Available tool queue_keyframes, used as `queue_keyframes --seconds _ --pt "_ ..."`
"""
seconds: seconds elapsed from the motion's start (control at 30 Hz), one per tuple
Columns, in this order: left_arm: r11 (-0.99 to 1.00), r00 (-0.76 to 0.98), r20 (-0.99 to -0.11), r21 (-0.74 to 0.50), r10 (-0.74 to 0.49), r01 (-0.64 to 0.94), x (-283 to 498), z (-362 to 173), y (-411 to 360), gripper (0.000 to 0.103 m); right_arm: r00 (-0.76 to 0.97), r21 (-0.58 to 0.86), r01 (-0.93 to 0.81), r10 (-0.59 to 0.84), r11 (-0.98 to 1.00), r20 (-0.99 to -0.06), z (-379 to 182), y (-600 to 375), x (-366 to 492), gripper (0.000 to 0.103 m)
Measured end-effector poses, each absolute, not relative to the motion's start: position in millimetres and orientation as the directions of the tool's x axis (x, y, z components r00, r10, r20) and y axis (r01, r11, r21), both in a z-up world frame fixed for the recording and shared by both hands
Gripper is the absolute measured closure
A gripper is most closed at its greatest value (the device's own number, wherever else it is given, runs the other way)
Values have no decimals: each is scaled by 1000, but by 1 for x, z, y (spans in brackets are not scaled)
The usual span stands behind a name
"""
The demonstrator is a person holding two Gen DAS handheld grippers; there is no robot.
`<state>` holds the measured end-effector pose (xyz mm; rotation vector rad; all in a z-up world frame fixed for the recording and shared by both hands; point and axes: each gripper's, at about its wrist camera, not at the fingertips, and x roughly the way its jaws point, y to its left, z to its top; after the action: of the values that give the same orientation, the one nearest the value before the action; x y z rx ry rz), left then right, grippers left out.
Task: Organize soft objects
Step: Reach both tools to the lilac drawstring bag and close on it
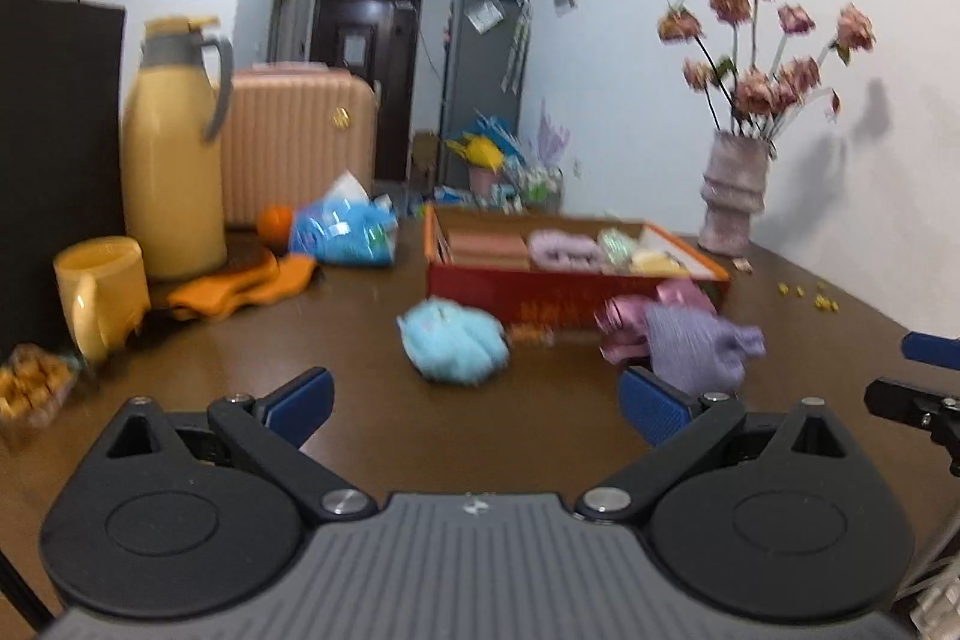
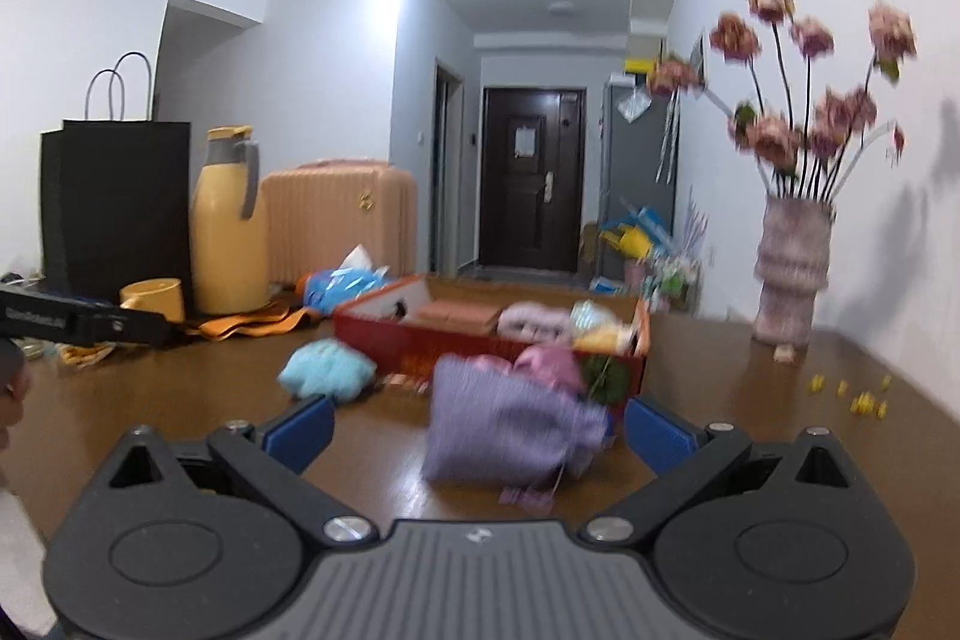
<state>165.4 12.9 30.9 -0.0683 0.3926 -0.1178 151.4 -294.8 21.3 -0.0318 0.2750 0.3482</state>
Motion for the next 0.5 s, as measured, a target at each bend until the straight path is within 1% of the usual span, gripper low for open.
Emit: queue_keyframes --seconds 0.13,0.2,0.33,0.4,0.47,0.5 --pt "993 902 -416 -66 -115 97 171 25 1 0 882 32 -333 323 942 -342 4 -298 154 0" --pt "993 898 -424 -51 -119 107 175 25 -6 0 879 34 -319 310 947 -362 -2 -302 159 0" --pt "992 878 -461 -33 -126 126 191 19 -21 0 867 111 -286 306 952 -394 -7 -318 177 1" --pt "988 856 -494 -38 -151 152 204 15 -32 0 855 168 -266 313 949 -414 -9 -328 192 6" --pt "981 840 -510 -54 -186 184 219 12 -44 0 847 208 -249 316 946 -428 -10 -335 207 23" --pt "976 832 -513 -63 -211 209 227 11 -51 4 846 223 -244 319 944 -427 -11 -338 216 27"
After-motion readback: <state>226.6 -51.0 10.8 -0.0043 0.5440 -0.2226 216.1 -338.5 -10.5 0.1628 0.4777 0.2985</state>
